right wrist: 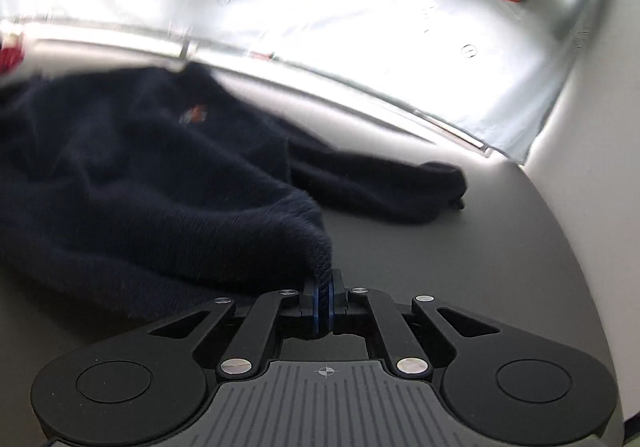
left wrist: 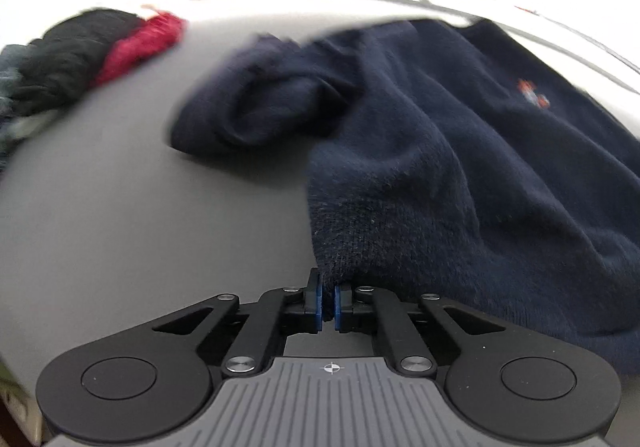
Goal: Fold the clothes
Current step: 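Open both tools and smooth the sweater body flat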
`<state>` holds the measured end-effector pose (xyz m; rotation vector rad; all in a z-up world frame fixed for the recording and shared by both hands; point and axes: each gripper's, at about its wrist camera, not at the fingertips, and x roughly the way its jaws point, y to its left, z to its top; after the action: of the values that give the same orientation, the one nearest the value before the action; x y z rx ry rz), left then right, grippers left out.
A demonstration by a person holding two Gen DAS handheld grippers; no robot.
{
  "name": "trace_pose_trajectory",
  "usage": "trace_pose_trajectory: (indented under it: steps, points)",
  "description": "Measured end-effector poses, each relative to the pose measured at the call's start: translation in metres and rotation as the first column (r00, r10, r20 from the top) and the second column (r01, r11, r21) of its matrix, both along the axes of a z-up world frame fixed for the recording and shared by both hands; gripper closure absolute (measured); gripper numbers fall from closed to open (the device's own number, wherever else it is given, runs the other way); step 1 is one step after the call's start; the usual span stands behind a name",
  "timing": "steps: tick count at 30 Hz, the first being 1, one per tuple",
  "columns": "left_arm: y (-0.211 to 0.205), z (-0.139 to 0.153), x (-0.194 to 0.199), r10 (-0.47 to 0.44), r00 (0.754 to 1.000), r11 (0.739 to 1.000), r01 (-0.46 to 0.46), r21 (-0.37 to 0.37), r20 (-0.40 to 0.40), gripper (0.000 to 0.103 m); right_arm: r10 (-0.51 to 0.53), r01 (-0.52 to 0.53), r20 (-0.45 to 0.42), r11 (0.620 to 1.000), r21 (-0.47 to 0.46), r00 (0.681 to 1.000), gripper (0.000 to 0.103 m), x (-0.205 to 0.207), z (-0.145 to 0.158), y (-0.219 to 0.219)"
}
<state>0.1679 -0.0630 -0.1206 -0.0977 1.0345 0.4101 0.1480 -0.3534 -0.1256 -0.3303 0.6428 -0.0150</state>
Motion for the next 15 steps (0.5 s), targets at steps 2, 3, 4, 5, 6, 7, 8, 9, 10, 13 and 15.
trace_pose_trajectory:
  steps: [2,3,4,5,6,7,8,9,10,13,15]
  points:
    - [-0.001,0.018,-0.010,-0.017,0.999,0.999,0.016,0.041,0.027,0.097,-0.012,0.011,0.016,0.998,0.060,1.000,0.096,-0.009,0.019,-0.003]
    - [-0.001,0.027,-0.015,-0.021,0.999,0.998,0.019,0.054,0.040,0.097,-0.012,0.010,0.022,0.997,0.076,1.000,0.096,-0.013,0.027,-0.003]
    - [0.000,0.037,-0.020,-0.026,0.999,0.998,0.023,0.066,0.047,0.098,-0.008,0.006,0.031,0.997,0.083,1.000,0.097,-0.018,0.034,-0.002]
    - [0.001,0.043,-0.023,-0.028,0.998,0.997,0.024,0.074,0.052,0.099,-0.003,0.000,0.040,0.996,0.086,0.999,0.097,-0.023,0.041,-0.001]
    - [0.003,0.052,-0.028,-0.023,0.998,0.996,0.018,0.084,0.063,0.099,0.001,-0.005,0.044,0.996,0.088,0.999,0.097,-0.028,0.047,-0.001]
    - [0.007,0.060,-0.034,-0.021,0.998,0.997,0.016,0.075,0.061,0.099,-0.002,-0.002,0.041,0.995,0.098,0.999,0.097,-0.032,0.051,-0.001]
    - [0.011,0.065,-0.039,0.003,0.998,0.999,-0.006,0.050,0.058,0.099,-0.009,0.005,0.033,0.994,0.112,0.999,0.097,-0.035,0.053,-0.003]
    - [0.015,0.069,-0.043,0.022,0.998,0.999,-0.023,0.027,0.052,0.099,-0.014,0.011,0.019,0.992,0.128,1.000,0.097,-0.037,0.055,-0.004]
    - [0.017,0.069,-0.045,0.022,0.999,1.000,-0.022,0.013,0.039,0.099,-0.017,0.020,-0.020,0.989,0.147,1.000,0.097,-0.039,0.052,-0.008]
    - [0.017,0.052,-0.055,0.021,1.000,1.000,-0.021,0.006,-0.015,0.099,-0.037,0.058,-0.141,0.987,0.150,0.989,0.097,-0.040,0.026,-0.017]
    - [0.020,0.032,-0.059,0.043,0.996,0.999,-0.043,-0.004,-0.075,0.100,-0.041,0.071,-0.221,0.989,0.127,0.974,0.097,-0.039,-0.002,-0.019]
